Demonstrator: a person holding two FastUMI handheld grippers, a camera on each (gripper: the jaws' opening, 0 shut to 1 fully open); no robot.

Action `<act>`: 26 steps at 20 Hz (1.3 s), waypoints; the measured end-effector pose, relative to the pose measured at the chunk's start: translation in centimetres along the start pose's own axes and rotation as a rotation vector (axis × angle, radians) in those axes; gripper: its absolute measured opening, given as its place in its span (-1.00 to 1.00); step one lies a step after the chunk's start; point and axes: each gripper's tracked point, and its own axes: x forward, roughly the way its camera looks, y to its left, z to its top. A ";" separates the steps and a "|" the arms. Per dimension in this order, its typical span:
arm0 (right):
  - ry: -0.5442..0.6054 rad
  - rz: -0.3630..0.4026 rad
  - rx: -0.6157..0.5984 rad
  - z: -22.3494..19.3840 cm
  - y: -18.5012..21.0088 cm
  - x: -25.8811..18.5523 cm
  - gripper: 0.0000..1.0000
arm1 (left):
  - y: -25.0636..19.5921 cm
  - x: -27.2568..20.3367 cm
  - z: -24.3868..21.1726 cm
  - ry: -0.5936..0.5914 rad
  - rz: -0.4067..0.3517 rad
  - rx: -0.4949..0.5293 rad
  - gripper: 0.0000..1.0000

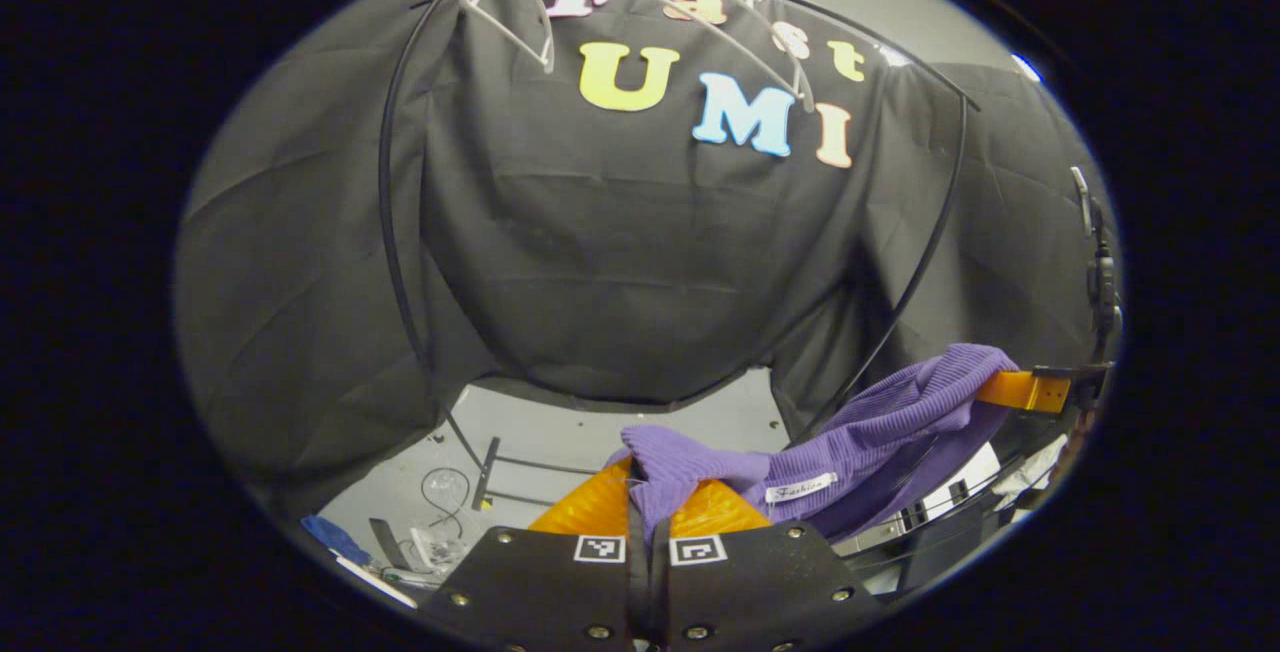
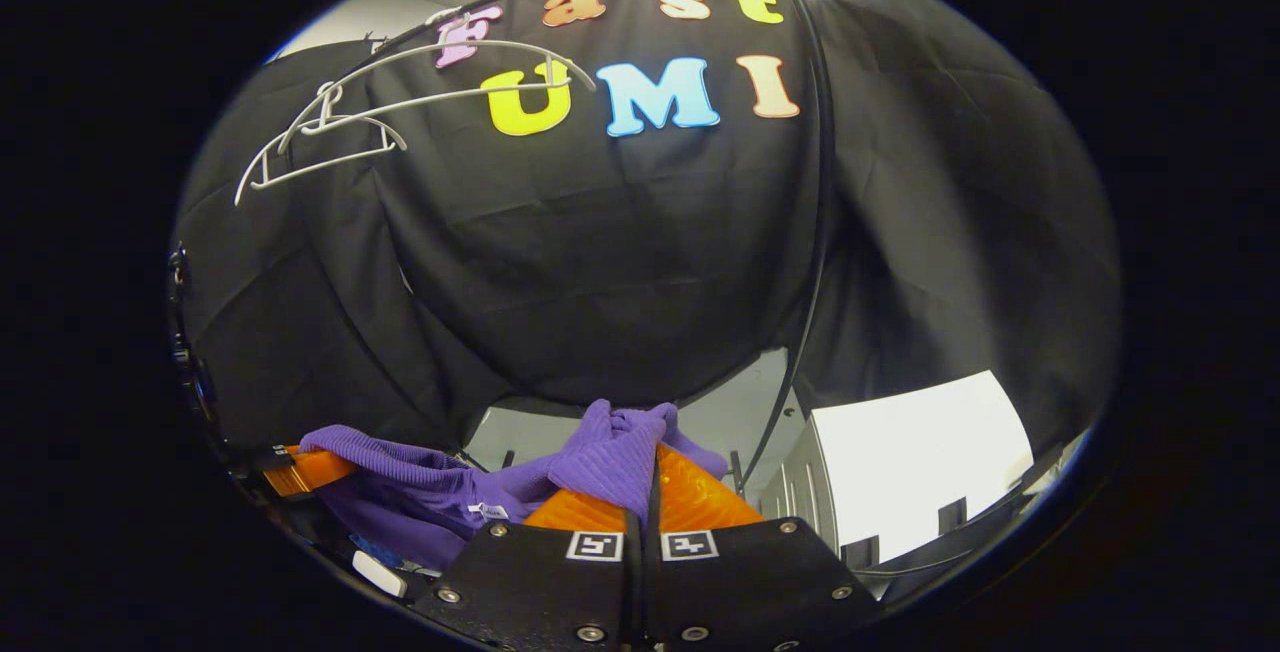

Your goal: Grasp the clothes on the hanger with both hands and then place them into the laundry hamper below.

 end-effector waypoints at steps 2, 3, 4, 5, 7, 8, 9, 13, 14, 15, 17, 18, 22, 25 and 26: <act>0.025 -0.009 0.006 -1.3 -0.1 1.0 -0.99 | 0.0 1.6 -1.7 0.031 0.000 -0.004 -0.98; 0.039 -0.012 0.009 -1.9 -0.2 1.6 -1.00 | -0.1 1.9 -2.5 0.046 0.000 -0.007 -0.98; 0.054 -0.014 0.011 -2.5 -0.3 2.2 -1.00 | -0.1 2.3 -3.1 0.060 0.000 -0.010 -0.98; 0.068 -0.014 0.014 -3.2 -0.3 2.6 -1.00 | -0.1 2.8 -3.9 0.073 0.002 -0.011 -0.99; 0.102 -0.010 0.017 -4.6 -0.2 3.9 -1.00 | 0.0 4.2 -5.2 0.099 0.010 -0.013 -0.98; 0.119 -0.006 0.016 -5.5 -0.1 4.4 -1.00 | 0.2 4.8 -5.8 0.112 0.012 -0.014 -0.99; 0.136 0.001 0.015 -6.0 -0.1 5.0 -1.00 | 0.5 5.3 -6.4 0.124 0.014 -0.014 -0.98; 0.175 0.036 0.007 -8.3 1.6 7.2 -0.99 | 1.2 7.6 -8.5 0.157 0.016 0.011 -0.98; 0.186 0.044 0.007 -9.0 2.1 7.8 -1.00 | 1.3 8.3 -9.1 0.165 0.014 0.016 -0.98; 0.198 0.050 0.008 -9.7 2.4 8.4 -0.99 | 1.4 8.9 -9.5 0.172 0.012 0.018 -0.98; 0.228 0.068 0.012 -11.1 3.1 9.4 -0.99 | 1.3 10.1 -10.7 0.187 0.007 0.022 -0.97; 0.240 0.072 0.013 -12.0 3.2 10.0 -0.99 | 1.2 10.8 -11.5 0.196 0.005 0.025 -0.97; 0.287 0.072 0.034 -15.0 3.3 11.0 -0.97 | 1.2 12.5 -13.9 0.227 -0.002 0.045 -0.97; 0.296 0.063 0.044 -15.4 3.0 11.9 -0.96 | 1.1 12.9 -14.3 0.230 -0.012 0.052 -0.97; 0.296 0.060 0.045 -15.4 2.9 11.8 -0.95 | 1.1 12.8 -14.3 0.228 -0.017 0.052 -0.98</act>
